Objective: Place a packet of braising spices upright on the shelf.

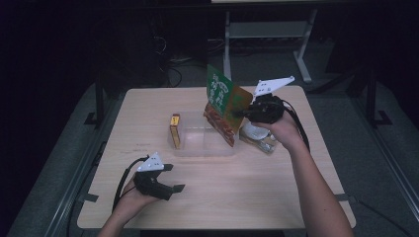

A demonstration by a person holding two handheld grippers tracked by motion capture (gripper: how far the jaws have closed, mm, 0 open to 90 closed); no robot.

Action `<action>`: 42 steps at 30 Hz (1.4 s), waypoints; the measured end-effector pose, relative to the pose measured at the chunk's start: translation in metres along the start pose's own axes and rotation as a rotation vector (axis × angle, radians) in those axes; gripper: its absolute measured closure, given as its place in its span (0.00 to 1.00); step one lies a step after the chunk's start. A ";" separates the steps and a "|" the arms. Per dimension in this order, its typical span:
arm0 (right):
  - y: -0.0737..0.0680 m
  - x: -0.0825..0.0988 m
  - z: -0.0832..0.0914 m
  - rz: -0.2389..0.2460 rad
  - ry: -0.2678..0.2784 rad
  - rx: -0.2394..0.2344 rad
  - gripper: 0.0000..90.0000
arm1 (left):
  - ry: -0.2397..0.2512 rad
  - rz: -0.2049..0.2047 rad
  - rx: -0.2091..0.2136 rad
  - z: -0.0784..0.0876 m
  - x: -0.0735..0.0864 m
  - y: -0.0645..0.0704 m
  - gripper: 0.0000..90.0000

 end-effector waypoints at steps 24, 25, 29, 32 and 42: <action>0.022 0.024 -0.013 -0.002 -0.081 0.055 1.00 | -0.006 0.004 0.005 -0.002 0.001 0.002 0.14; 0.021 0.027 -0.015 -0.003 -0.086 0.057 1.00 | -0.007 0.004 0.006 -0.002 0.002 0.002 0.14; 0.021 0.030 -0.016 -0.005 -0.091 0.061 1.00 | -0.004 0.014 0.006 -0.003 0.003 0.002 0.14; 0.021 0.035 -0.019 -0.005 -0.096 0.065 1.00 | -0.004 0.020 0.005 -0.003 0.003 0.001 0.14; 0.020 0.045 -0.022 -0.015 -0.106 0.067 1.00 | -0.018 0.019 0.011 -0.006 0.007 0.002 0.14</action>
Point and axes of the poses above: each handheld gripper's, and its own axes: z roughly backward along the jaws, x roughly out of its underside, y roughly to its right, the point moved 10 cm from there along -z, roughly forward along the jaws, and after that the axes turned 13 degrees about y, right-handed, at the moved point
